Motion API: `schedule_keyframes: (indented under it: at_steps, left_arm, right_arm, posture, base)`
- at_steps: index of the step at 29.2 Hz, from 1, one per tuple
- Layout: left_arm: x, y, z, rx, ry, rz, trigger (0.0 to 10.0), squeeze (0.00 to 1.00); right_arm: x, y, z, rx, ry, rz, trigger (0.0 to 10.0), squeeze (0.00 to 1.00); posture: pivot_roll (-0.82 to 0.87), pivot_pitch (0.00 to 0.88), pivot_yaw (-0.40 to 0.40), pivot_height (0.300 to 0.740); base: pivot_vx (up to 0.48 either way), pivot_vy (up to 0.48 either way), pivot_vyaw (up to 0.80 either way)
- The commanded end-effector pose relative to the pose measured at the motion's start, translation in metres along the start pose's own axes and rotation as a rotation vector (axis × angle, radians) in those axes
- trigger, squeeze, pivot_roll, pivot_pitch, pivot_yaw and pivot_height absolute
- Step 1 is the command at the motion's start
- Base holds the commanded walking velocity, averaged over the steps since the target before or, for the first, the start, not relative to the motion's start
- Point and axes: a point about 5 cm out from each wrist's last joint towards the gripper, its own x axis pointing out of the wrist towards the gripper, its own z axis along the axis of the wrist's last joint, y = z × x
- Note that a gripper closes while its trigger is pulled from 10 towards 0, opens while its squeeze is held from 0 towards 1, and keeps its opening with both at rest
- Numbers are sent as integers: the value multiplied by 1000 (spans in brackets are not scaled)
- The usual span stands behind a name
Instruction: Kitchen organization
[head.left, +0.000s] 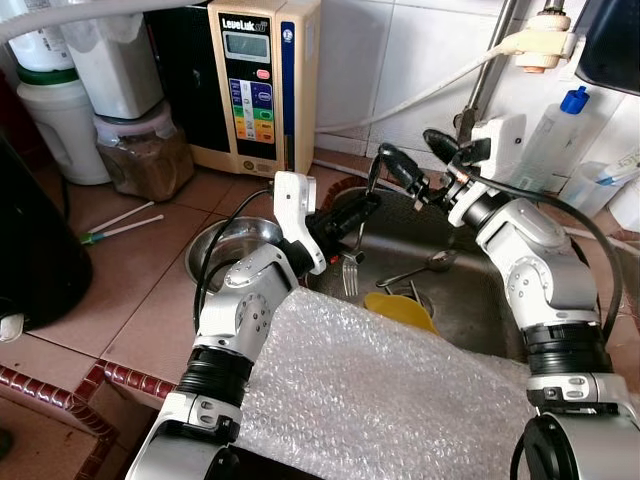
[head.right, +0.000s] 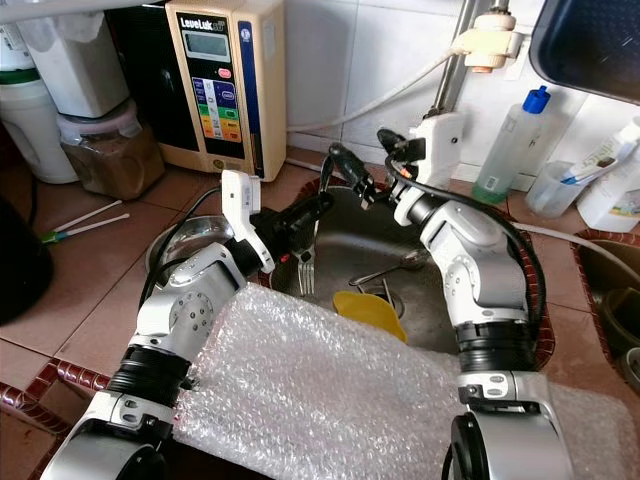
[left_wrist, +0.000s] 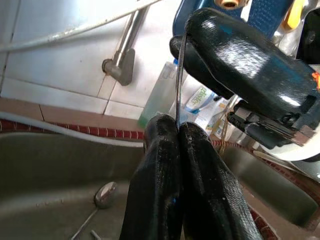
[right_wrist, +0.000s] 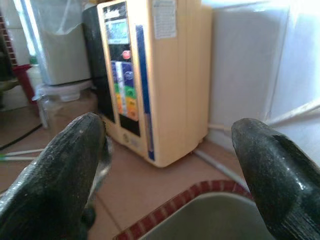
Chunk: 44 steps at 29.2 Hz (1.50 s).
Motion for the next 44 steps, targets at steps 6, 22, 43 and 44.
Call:
schedule_keyframes:
  at_steps: [6, 22, 43, 44]
  left_arm:
    - [4, -5, 6, 15, -12, -35, 10000, 0]
    - [4, -9, 4, 18, -7, -46, 10000, 0]
    - [3, -16, 2, 26, -1, -80, 10000, 0]
    - [3, -16, 2, 27, -1, -81, 10000, 0]
  right_arm:
    - [-3, 9, 2, 25, 22, 98, 10000, 0]
    - [-5, 15, -12, 57, 79, 128, 0, 0]
    - [1, 21, -40, 103, 226, 111, 0, 0]
    - [1, 21, -41, 103, 226, 110, 0, 0]
  posture:
    - [53, 0, -2, 740]
    - [57, 0, 1, 740]
    - [65, 0, -4, 740]
    - [66, 0, -5, 740]
  base:
    - [0, 0, 0]
    - [0, 0, 0]
    - [0, 0, 0]
    - [0, 0, 0]
